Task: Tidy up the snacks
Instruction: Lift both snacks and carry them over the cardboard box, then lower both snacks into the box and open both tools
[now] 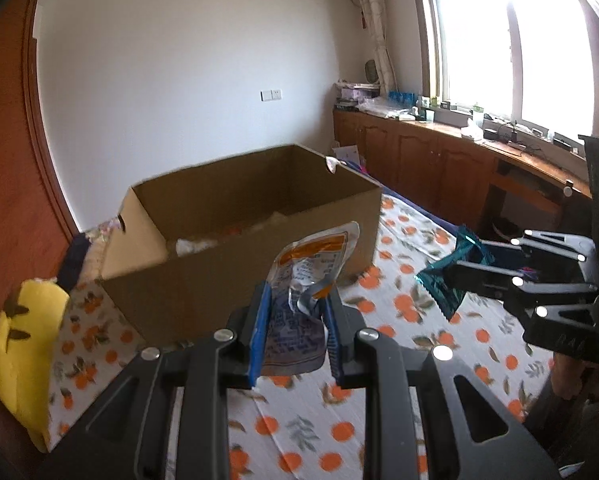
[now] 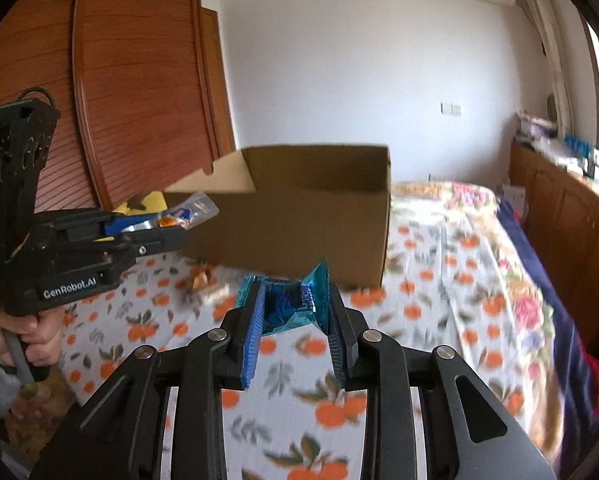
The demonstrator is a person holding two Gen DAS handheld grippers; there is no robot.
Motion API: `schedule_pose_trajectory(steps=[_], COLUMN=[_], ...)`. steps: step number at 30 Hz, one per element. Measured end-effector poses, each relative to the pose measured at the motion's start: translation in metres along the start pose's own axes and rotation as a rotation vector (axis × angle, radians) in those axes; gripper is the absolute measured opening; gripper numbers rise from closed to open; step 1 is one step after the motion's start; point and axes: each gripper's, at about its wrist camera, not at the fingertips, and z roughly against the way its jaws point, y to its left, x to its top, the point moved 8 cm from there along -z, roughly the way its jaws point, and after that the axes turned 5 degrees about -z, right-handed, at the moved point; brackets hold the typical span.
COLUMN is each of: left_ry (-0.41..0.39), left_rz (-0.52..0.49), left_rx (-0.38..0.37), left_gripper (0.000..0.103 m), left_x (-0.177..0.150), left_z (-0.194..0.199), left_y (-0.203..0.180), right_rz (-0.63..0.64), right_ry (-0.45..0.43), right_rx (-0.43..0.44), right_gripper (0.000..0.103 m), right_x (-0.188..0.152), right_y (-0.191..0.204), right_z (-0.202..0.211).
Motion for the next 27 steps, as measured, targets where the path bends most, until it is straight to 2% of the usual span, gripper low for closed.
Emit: schedule_pose_trajectory(steps=[12, 27], left_ry=[-0.066, -0.083], left_rz=[0.023, 0.06], left_rx=[0.023, 0.029], left_gripper=[0.023, 0.023], left_x=[0.042, 0.052], left_z=[-0.023, -0.07], left_y=[0.054, 0.091], right_rz=[0.073, 0.126], right_ry=[-0.05, -0.009], right_rx=[0.017, 0.004], right_gripper=[0.028, 0.028], right_x=[0.077, 0.103], right_y=[0.013, 0.014], right_z=[-0.05, -0.118])
